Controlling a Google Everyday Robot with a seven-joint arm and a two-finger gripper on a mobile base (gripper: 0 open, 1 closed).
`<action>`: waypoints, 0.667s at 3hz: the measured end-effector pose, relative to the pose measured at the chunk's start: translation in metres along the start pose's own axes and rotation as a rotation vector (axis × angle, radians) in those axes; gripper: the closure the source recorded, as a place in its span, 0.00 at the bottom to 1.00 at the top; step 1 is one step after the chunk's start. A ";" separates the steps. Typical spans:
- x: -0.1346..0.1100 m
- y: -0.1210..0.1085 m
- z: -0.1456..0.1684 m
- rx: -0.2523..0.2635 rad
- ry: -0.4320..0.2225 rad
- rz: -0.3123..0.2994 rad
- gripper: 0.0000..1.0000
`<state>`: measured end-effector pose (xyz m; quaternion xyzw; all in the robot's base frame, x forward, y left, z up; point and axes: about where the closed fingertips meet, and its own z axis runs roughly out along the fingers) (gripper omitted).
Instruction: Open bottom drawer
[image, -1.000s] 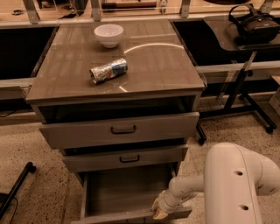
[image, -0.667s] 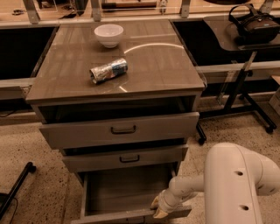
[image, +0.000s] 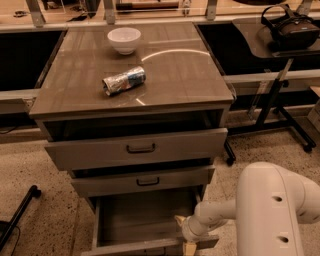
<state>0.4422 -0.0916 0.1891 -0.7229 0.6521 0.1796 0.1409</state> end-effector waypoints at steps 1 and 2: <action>0.007 0.003 -0.038 0.053 0.019 0.005 0.00; 0.007 0.003 -0.085 0.094 0.085 -0.002 0.00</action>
Offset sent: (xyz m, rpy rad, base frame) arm 0.0076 -0.0701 0.1392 -0.1760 -0.1504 -0.0469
